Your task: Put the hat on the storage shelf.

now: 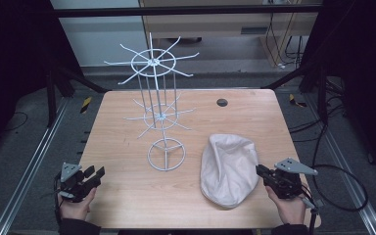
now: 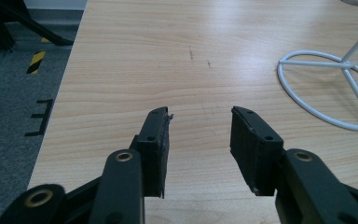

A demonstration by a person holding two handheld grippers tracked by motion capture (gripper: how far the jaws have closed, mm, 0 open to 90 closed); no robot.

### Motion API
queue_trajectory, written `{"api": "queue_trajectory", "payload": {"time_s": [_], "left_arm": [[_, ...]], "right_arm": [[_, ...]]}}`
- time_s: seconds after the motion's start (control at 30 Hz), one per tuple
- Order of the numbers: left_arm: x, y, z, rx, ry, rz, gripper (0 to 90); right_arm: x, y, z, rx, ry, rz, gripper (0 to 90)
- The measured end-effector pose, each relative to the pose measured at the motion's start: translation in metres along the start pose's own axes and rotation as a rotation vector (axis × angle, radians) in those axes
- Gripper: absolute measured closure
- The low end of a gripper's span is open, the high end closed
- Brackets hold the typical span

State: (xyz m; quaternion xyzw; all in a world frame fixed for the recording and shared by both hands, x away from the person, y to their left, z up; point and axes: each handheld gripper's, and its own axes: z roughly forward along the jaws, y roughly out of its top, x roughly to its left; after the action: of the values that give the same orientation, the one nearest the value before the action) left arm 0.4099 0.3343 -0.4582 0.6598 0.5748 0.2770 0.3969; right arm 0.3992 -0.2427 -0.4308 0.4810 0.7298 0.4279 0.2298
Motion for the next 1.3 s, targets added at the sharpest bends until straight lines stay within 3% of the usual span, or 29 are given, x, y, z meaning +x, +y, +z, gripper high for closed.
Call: {"api": "queue_trajectory", "payload": {"time_s": [0.33, 0.63, 0.83, 1.1, 1.3], "left_arm": [[-0.001, 0.001, 0.001, 0.009, 0.006, 0.028, 59.0], [-0.002, 0.001, 0.003, 0.008, 0.013, 0.047, 56.6], [-0.003, 0.000, 0.004, 0.020, 0.020, 0.064, 53.6], [-0.002, 0.000, 0.006, 0.022, 0.036, 0.075, 48.5], [-0.002, 0.000, 0.006, 0.024, 0.042, 0.081, 44.8]], "right_arm": [[0.024, 0.008, 0.008, 0.015, 0.077, -0.033, 90.0], [0.059, 0.014, 0.036, 0.024, 0.188, -0.055, 90.0], [0.078, 0.015, 0.053, 0.056, 0.227, -0.093, 90.0], [0.093, 0.007, 0.069, 0.120, 0.247, -0.127, 90.0], [0.092, 0.003, 0.072, 0.160, 0.230, -0.129, 90.0]]}}
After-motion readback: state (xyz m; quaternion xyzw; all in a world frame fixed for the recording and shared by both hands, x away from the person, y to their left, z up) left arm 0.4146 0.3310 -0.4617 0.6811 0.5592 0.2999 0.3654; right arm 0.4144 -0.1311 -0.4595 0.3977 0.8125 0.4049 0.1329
